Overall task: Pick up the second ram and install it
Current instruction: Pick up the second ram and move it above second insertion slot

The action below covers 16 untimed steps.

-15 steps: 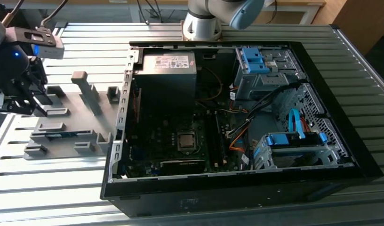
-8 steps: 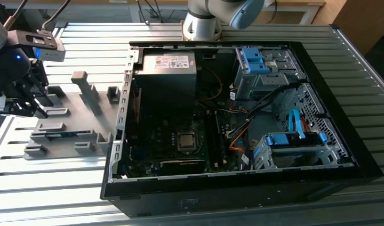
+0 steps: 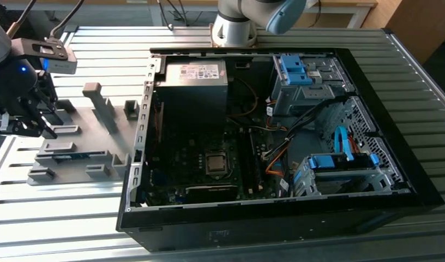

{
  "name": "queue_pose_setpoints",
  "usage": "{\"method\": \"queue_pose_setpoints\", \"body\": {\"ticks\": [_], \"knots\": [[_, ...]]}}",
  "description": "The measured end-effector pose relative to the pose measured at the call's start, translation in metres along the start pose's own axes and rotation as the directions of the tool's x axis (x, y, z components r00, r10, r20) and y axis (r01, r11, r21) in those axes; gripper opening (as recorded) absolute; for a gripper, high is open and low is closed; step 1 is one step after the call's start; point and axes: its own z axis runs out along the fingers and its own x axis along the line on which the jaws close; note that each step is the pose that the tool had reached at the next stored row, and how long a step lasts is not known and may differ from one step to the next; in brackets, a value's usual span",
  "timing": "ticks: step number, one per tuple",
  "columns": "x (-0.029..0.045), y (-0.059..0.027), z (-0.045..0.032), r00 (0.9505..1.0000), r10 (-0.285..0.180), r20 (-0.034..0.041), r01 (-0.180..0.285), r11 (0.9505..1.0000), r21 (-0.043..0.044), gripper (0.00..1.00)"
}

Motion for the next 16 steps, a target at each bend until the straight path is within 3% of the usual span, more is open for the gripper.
{"method": "queue_pose_setpoints", "body": {"ticks": [10, 16], "knots": [[0.0005, 0.0, 0.0006, 1.0, 0.0, 0.0001, 0.0, 1.0, 0.0002, 0.38], [0.0031, -0.0002, 0.0059, 1.0, 0.0, 0.0001, 0.0, 1.0, 0.0001, 0.38]]}}
